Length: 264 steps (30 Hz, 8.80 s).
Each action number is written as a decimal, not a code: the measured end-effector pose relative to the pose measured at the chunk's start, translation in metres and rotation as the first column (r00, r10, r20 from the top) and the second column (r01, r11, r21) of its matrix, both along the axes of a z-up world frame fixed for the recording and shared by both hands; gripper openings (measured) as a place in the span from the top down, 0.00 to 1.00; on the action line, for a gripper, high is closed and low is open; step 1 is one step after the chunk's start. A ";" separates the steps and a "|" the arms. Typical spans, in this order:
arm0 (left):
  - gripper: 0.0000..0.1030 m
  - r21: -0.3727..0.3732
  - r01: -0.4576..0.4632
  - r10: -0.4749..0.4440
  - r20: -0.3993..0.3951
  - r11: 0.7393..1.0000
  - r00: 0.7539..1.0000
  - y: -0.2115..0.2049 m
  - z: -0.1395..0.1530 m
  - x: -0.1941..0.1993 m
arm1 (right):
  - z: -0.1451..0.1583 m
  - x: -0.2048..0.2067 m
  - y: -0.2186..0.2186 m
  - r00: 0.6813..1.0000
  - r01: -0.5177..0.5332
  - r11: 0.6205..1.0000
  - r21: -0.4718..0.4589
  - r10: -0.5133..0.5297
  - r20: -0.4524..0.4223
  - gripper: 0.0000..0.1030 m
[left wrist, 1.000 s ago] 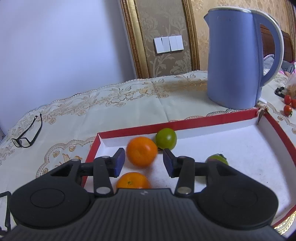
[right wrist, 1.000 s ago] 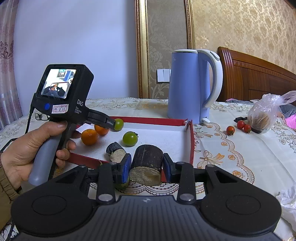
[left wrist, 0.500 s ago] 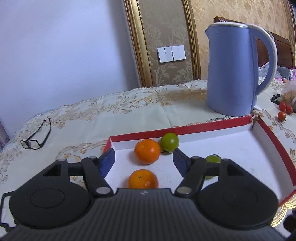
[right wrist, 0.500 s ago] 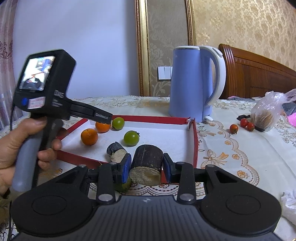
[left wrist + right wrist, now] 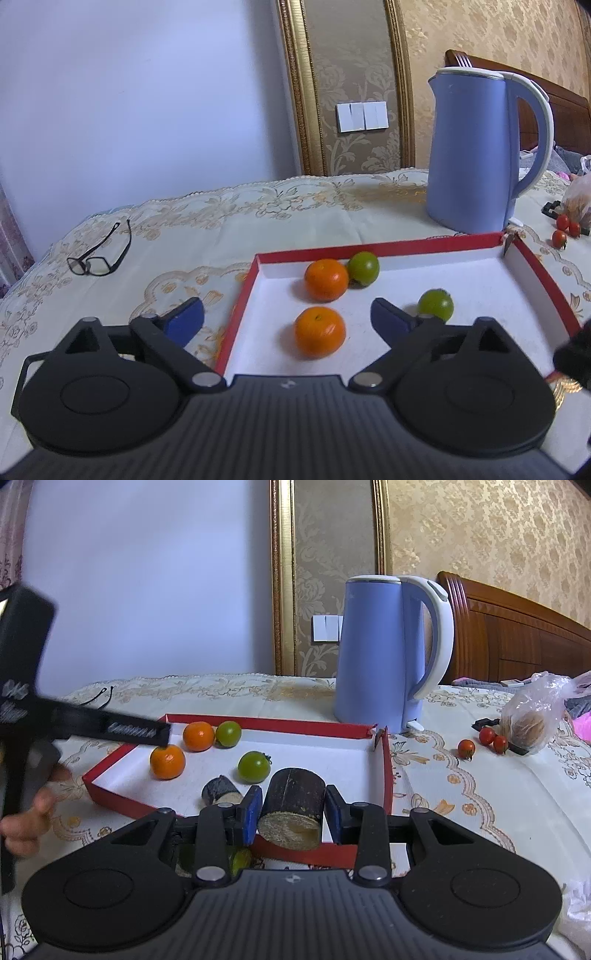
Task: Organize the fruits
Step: 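Open the left gripper to release the mandarin in the box, then carry the eggplant chunk over the box and open the right gripper, then move both grippers back from the box toward the remaining items, then grasp the small brown pear with the left gripper while the right gripper approaches the cucumber pieces, then lift the brown pear with the left gripper while the right gripper reaches the green cucumber chunk, then carry the pear toward the box with the left gripper while the right gripper grasps the cucumber chunk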
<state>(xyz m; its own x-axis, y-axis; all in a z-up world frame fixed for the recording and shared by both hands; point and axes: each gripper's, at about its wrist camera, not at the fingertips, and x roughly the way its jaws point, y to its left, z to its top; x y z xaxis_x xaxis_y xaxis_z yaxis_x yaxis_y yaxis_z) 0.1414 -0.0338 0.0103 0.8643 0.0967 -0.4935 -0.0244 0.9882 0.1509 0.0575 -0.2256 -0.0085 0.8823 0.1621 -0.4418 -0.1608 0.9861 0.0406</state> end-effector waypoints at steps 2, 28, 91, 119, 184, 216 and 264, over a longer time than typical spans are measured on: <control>0.00 -0.019 -0.001 0.001 0.007 1.000 1.000 0.005 0.000 -0.006 | 0.001 0.005 0.000 1.000 -0.001 1.000 -0.003 0.001 -0.004 0.66; 0.00 -0.111 -0.044 0.049 0.042 0.993 0.998 0.038 -0.014 -0.022 | 0.003 0.064 0.015 1.000 0.014 0.996 -0.086 -0.016 -0.026 0.66; 0.00 -0.207 0.082 -0.076 0.034 0.975 0.997 0.044 -0.005 -0.067 | 0.008 0.071 -0.005 0.979 0.153 0.988 -0.023 -0.154 -0.136 0.03; 0.20 -0.042 0.227 -0.229 -0.084 0.973 0.970 -0.029 -0.049 -0.113 | -0.013 -0.031 -0.037 0.975 0.222 0.968 0.114 -0.224 0.006 0.03; 0.73 -0.103 0.128 -0.132 -0.035 0.986 0.991 0.022 -0.031 -0.113 | -0.036 -0.013 0.024 0.993 0.067 0.994 -0.092 -0.075 -0.088 0.04; 0.56 0.007 0.186 -0.183 -0.140 0.982 0.973 0.032 -0.047 -0.054 | -0.041 -0.015 0.043 0.992 -0.084 0.993 -0.087 0.075 -0.106 0.19; 0.76 -0.076 0.162 -0.162 0.010 0.984 0.987 0.036 0.001 -0.094 | -0.037 -0.017 0.037 0.984 -0.117 0.992 -0.051 0.109 -0.138 0.73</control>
<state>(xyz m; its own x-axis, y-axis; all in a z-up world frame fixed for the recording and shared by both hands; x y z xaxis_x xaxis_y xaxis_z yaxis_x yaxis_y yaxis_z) 0.0477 0.0018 0.0115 0.8676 -0.0824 -0.4905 0.1362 0.9879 0.0749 0.0400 -0.1889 -0.0452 0.7916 0.2275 -0.5670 -0.2681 0.9633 0.0121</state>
